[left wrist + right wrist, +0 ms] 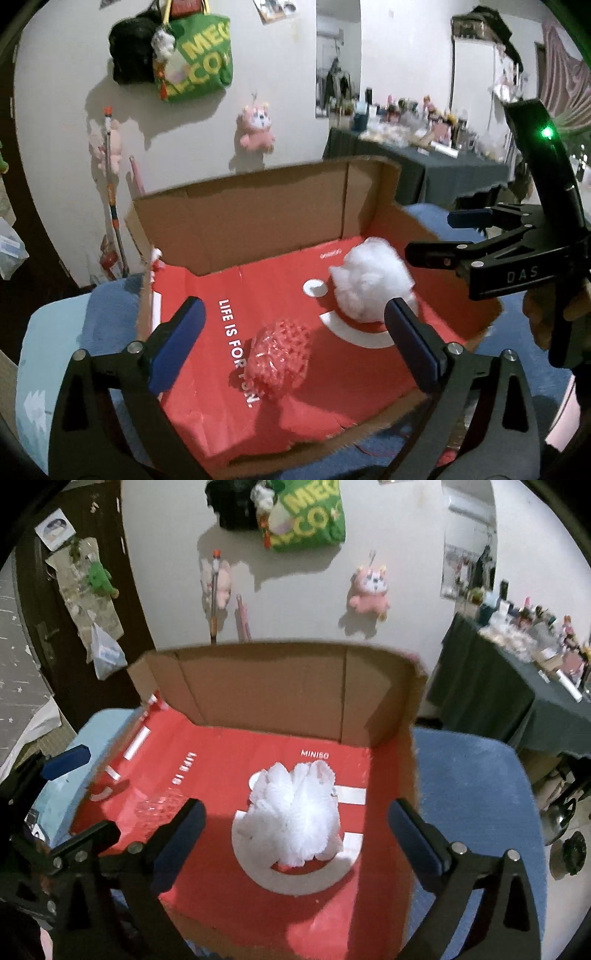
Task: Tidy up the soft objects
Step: 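Withdraw both tools from the box back toward the remaining items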
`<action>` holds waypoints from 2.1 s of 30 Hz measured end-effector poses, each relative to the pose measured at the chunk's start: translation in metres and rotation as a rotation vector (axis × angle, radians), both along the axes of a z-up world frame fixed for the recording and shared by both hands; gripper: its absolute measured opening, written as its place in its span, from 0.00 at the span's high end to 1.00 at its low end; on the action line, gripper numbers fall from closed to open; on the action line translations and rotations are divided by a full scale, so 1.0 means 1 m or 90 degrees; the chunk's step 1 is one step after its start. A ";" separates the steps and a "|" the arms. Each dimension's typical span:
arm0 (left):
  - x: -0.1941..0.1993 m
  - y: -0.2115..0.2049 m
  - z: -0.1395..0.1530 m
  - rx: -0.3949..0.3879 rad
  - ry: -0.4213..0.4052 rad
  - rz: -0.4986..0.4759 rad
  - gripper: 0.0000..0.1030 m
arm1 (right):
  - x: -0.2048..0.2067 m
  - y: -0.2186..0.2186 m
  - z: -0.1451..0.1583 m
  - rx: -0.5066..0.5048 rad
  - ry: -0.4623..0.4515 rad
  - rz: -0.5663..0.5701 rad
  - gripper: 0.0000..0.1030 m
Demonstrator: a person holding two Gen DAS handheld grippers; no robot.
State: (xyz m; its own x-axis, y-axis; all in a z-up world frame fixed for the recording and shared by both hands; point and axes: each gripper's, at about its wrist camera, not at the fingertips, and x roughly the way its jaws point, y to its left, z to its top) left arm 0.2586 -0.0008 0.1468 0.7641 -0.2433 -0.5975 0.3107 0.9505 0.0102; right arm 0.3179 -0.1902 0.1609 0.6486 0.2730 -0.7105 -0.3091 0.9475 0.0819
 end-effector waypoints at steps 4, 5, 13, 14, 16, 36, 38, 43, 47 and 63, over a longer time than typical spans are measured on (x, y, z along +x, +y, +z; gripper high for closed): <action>-0.032 0.003 0.020 -0.023 -0.034 0.000 0.03 | -0.039 -0.004 0.029 -0.005 -0.067 -0.005 0.00; -0.040 0.004 0.025 -0.028 -0.043 0.001 0.03 | -0.048 -0.006 0.034 -0.005 -0.081 -0.007 0.00; -0.112 0.018 0.045 -0.076 -0.110 0.009 0.00 | -0.146 -0.015 0.067 0.016 -0.193 -0.010 0.00; -0.122 0.020 0.045 -0.081 -0.118 0.012 0.00 | -0.162 -0.017 0.068 0.015 -0.209 -0.014 0.00; -0.138 0.023 0.042 -0.094 -0.126 0.018 0.00 | -0.181 -0.019 0.066 0.010 -0.227 -0.022 0.00; -0.258 0.021 -0.041 -0.094 -0.177 0.089 0.00 | -0.313 -0.014 -0.042 0.005 -0.278 -0.083 0.00; -0.263 0.021 -0.049 -0.088 -0.177 0.098 0.00 | -0.314 -0.011 -0.052 0.012 -0.271 -0.087 0.00; -0.269 0.021 -0.066 -0.088 -0.175 0.106 0.00 | -0.315 -0.007 -0.077 0.011 -0.261 -0.098 0.00; -0.268 0.021 -0.083 -0.085 -0.156 0.110 0.00 | -0.312 -0.006 -0.094 0.009 -0.236 -0.102 0.00; -0.249 0.026 -0.113 -0.064 -0.086 0.122 0.00 | -0.296 -0.014 -0.120 0.010 -0.180 -0.106 0.00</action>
State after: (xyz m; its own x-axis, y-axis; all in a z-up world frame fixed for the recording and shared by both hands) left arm 0.0093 0.0248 0.0341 0.8733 -0.1393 -0.4669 0.1267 0.9902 -0.0585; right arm 0.0224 -0.2040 0.0413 0.8566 0.1560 -0.4919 -0.1622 0.9863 0.0303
